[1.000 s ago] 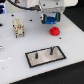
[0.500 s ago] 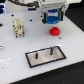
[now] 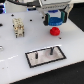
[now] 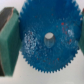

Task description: Insert the blue gear onto the right peg, followed by the red gear

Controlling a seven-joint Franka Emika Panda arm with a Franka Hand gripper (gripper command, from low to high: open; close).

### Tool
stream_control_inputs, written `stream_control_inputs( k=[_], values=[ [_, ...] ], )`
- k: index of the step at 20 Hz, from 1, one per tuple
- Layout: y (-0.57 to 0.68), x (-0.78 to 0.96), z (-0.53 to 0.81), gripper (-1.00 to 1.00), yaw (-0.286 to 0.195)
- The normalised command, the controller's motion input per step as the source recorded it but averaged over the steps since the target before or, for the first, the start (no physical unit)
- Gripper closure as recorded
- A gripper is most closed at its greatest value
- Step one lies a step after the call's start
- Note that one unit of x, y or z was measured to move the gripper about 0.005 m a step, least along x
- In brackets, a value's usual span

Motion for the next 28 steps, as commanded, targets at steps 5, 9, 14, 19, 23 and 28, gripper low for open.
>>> stream_control_inputs(
  k=[5, 9, 14, 19, 23, 28],
  values=[
    [-0.19, 0.85, 0.18, 1.0, 0.0],
    [-0.2, 0.84, 0.12, 1.0, 0.0],
    [-0.19, 0.72, 0.03, 1.0, 0.0],
    [-0.17, 0.49, -0.03, 1.0, 0.0],
    [-0.15, 0.3, -0.08, 1.0, 0.0],
    [-0.21, 0.22, -0.14, 1.0, 0.0]
  ],
)
